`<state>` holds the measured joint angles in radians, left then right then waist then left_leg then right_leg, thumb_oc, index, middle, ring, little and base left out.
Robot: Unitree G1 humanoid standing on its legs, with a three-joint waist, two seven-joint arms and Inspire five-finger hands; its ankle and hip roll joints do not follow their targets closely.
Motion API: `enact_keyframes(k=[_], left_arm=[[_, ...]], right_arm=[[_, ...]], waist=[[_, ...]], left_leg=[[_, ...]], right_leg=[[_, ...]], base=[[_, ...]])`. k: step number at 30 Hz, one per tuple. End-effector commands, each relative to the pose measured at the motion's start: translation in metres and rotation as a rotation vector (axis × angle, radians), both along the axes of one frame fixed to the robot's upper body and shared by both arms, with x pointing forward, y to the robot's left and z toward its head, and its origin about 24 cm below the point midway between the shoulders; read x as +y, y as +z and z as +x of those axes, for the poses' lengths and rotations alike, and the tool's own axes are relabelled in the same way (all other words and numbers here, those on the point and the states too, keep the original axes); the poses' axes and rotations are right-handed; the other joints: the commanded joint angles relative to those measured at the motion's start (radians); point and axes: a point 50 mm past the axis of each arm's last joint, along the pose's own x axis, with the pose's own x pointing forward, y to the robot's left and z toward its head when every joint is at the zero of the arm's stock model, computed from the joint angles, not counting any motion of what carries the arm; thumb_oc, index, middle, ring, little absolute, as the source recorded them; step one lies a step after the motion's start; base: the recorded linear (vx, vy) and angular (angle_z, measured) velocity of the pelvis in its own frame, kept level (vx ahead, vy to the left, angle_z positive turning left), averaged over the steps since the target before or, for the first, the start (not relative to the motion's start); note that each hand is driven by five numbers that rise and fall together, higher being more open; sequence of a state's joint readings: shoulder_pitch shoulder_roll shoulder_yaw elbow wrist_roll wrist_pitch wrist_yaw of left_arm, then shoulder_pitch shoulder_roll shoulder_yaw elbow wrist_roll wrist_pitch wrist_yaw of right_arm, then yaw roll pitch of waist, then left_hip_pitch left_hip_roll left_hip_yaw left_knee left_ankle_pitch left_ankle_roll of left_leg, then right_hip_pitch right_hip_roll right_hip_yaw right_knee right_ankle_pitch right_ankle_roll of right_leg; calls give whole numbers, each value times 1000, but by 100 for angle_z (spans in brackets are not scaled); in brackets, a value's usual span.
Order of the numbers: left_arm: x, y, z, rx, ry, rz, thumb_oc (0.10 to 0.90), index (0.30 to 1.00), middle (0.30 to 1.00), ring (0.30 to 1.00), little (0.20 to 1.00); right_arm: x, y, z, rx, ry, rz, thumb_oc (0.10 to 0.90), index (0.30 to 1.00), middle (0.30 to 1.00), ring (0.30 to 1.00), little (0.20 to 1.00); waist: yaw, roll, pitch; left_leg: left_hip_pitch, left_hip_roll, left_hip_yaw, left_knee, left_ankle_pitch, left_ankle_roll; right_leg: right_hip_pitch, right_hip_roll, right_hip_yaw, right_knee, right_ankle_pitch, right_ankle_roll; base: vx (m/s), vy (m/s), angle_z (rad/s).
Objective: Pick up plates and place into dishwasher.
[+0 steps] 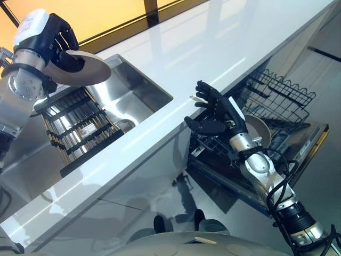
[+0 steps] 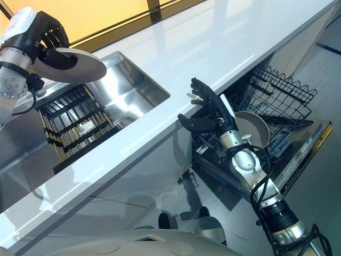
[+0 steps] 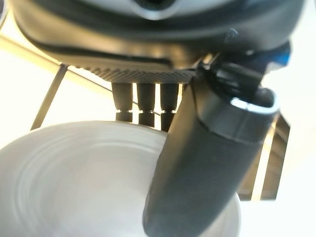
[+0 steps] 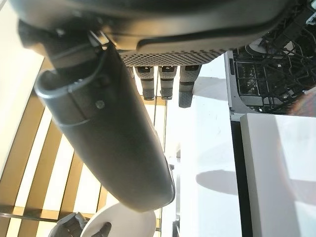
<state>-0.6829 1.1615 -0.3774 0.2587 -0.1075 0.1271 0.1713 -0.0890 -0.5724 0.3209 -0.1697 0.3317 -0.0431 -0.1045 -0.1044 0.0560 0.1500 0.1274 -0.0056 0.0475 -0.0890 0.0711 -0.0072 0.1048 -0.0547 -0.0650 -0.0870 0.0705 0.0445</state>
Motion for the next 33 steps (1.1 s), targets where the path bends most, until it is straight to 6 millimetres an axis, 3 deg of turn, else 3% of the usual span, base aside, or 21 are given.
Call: enact_keyframes(k=[1, 7, 10, 22, 33], left_arm=[[-3, 78, -23, -413, -40, -56, 100, 300, 300, 300, 200], [-37, 71, -32, -490, -194, -69, 100, 300, 300, 300, 200], [-56, 64, -35, -518, -291, -108, 100, 300, 300, 300, 200], [-104, 51, -35, -491, -488, -194, 100, 300, 300, 300, 200], [-125, 43, -32, -437, -579, -268, 100, 300, 300, 300, 200]], right_arm=[[8, 22, -2, -119, 53, -10, 800, 900, 900, 900, 900], [22, 88, 11, -429, 82, -28, 800, 900, 900, 900, 900], [32, 108, 16, -505, 115, -33, 800, 900, 900, 900, 900], [65, 137, 16, -597, 239, -8, 800, 900, 900, 900, 900], [80, 153, 12, -654, 263, 25, 800, 900, 900, 900, 900]], waist=[[46, -3, -61], [72, -14, -67], [84, -21, -73], [101, -39, -95], [104, -46, -108]], left_leg=[[-13, -77, 4, 16, -75, 6], [-8, -79, -4, 18, -79, 6], [-7, -80, -9, 19, -79, 8], [0, -81, -21, 16, -76, 11], [2, -82, -20, 12, -76, 11]], right_leg=[[-14, 33, 0, 60, -75, 48], [-10, 32, -4, 65, -76, 42], [-6, 30, -8, 65, -76, 39], [11, 27, -24, 62, -79, 29], [14, 25, -24, 53, -72, 30]], base=[[0, 0, 0], [0, 0, 0], [-20, 11, 5], [-3, 2, 4], [-3, -2, 2]])
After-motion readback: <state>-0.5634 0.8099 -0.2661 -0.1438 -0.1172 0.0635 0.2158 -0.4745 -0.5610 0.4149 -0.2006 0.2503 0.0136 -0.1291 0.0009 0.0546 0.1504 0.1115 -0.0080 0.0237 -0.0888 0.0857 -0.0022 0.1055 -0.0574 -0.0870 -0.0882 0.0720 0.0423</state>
